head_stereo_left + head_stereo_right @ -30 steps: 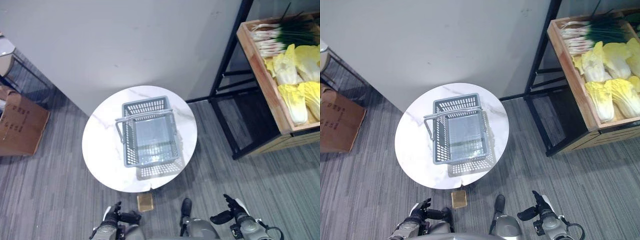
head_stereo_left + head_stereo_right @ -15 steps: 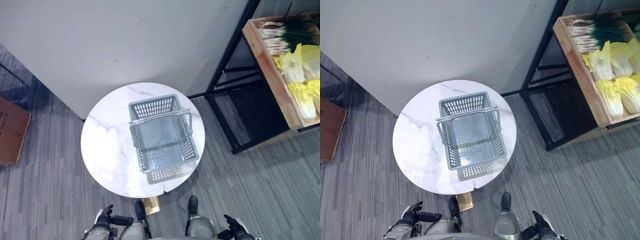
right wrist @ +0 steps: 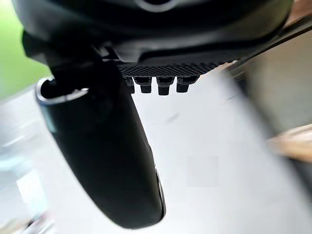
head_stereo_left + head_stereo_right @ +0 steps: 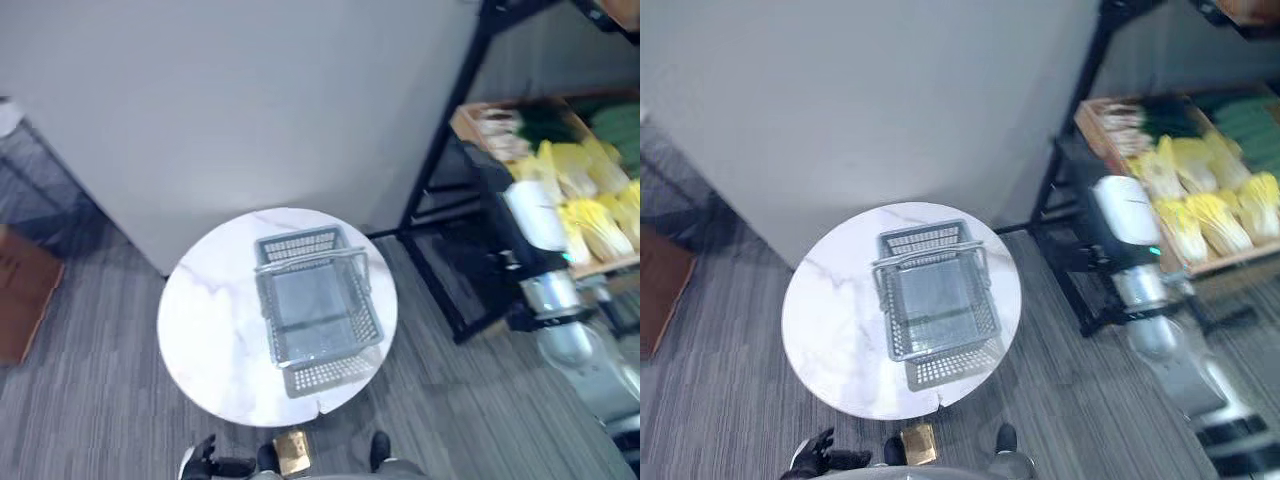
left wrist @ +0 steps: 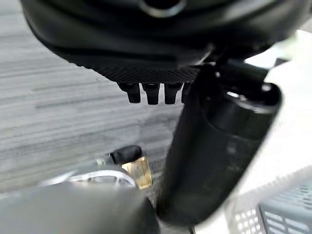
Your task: Get the vegetables into the basket
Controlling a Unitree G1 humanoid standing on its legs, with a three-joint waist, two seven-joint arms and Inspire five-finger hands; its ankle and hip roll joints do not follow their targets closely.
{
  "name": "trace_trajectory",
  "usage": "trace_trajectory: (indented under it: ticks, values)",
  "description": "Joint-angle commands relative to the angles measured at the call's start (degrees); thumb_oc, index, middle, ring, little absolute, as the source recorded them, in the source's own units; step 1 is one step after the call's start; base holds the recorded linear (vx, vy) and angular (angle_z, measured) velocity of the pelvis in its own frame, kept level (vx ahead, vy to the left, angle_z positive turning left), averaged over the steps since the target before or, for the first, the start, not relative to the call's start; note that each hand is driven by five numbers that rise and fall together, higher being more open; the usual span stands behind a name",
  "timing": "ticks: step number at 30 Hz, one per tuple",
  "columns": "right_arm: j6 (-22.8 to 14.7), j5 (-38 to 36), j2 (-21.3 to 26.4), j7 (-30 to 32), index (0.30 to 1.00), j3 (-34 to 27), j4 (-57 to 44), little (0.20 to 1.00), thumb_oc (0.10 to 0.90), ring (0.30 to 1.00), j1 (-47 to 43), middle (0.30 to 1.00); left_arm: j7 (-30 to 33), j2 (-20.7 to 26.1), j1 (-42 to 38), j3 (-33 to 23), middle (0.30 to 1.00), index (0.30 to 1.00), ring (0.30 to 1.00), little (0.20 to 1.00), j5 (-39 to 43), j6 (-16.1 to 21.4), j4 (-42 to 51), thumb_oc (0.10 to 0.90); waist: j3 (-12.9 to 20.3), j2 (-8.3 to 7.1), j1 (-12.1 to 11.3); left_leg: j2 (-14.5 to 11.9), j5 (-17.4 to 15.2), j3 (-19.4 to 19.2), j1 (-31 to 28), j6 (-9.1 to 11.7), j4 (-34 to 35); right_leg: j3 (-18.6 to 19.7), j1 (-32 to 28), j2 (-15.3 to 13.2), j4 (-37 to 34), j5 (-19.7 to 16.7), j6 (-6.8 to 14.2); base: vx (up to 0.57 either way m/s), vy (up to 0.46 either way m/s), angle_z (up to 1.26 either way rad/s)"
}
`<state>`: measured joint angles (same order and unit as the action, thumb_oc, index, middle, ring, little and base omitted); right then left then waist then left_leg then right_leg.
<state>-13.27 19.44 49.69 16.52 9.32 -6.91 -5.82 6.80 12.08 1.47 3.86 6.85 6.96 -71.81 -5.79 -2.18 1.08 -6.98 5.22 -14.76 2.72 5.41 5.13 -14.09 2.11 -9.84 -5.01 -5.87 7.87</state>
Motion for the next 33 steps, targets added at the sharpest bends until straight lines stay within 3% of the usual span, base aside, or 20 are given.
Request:
trace_trajectory:
  ticks: [1, 3, 6, 14, 33]
  values:
    - [-0.9, -2.3, -0.1, -3.2, 1.000, 2.4, 6.4, 1.000, 0.900, 1.000, -8.6, 1.000, -0.1, 1.8, -0.2, 2.7, 1.000, 1.000, 1.000, 1.000, -3.8, -0.9, -4.4, 0.900, -3.4, -1.19, -0.2, -2.9, -1.1, 0.7, -2.9, 2.5, -0.1, 1.5, -0.2, -7.4, 0.0, -4.8, 6.7, 0.01, -0.013, 0.26]
    - [-1.0, -4.7, -1.5, -5.7, 1.000, 10.9, 6.9, 1.000, 0.900, 1.000, -18.3, 1.000, 0.0, 2.0, 0.3, 4.6, 1.000, 1.000, 1.000, 1.000, -4.3, -0.9, -4.6, 0.900, -2.6, -0.98, -2.1, -2.9, -0.9, 1.3, -3.0, 2.7, -0.1, 0.6, -1.2, -7.5, 0.0, -4.5, 6.5, 0.01, -0.017, 0.10]
    - [-0.1, -7.6, -4.0, -8.3, 1.000, 18.6, 12.3, 1.000, 0.900, 1.000, -27.0, 1.000, -0.2, 2.1, 0.2, 6.0, 1.000, 1.000, 1.000, 1.000, -3.6, -0.9, -4.3, 0.900, -2.1, -0.94, -3.4, -2.9, -0.6, 2.0, -3.1, 3.0, -0.1, -0.4, -2.3, -7.4, 0.0, -4.1, 6.3, 0.00, -0.020, 0.16]
    - [1.4, -9.5, -9.9, -10.1, 1.000, 29.5, 29.2, 1.000, 0.900, 1.000, -40.8, 1.000, -0.6, 2.5, 0.7, 8.4, 1.000, 1.000, 1.000, 1.000, -1.5, -0.2, -4.3, 0.900, -3.0, -1.19, -5.5, -3.3, 0.2, 3.2, -2.4, 3.5, -0.1, -1.8, -2.9, -7.2, 0.0, -4.0, 6.0, 0.00, -0.009, 0.09]
    - [4.2, -5.3, -12.9, -7.4, 1.000, 34.8, 47.3, 1.000, 0.900, 1.000, -51.9, 1.000, 0.6, 4.1, -1.7, 10.6, 1.000, 1.000, 1.000, 1.000, 2.0, 1.1, -3.1, 0.900, -5.9, -0.34, -8.4, -3.6, 2.0, 5.6, 2.2, 4.0, -0.1, -2.7, 0.0, -7.0, 0.0, -4.3, 5.8, -0.01, -0.002, 0.04]
